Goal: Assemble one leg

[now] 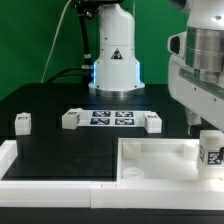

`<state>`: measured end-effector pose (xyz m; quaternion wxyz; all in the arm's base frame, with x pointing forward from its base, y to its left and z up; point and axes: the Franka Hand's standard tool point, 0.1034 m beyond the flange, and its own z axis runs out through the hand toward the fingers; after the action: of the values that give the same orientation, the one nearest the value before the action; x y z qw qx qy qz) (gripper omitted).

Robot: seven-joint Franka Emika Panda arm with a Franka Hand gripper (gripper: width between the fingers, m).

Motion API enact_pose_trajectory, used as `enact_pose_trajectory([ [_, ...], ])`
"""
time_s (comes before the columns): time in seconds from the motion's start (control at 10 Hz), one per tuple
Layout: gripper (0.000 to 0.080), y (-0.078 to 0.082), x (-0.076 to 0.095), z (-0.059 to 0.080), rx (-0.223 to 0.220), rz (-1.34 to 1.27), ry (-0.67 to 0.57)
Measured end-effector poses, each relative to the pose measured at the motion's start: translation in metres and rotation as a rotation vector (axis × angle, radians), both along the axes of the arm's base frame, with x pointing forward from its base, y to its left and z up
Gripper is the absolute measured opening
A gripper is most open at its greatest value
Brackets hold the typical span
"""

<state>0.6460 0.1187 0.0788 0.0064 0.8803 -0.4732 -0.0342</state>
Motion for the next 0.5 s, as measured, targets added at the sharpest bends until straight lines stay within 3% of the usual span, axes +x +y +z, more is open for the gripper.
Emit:
enact_pose_trajectory([
  [0.5,0.0649,0.0055,0.0026,0.0034,0.037,0.783,-0.071],
])
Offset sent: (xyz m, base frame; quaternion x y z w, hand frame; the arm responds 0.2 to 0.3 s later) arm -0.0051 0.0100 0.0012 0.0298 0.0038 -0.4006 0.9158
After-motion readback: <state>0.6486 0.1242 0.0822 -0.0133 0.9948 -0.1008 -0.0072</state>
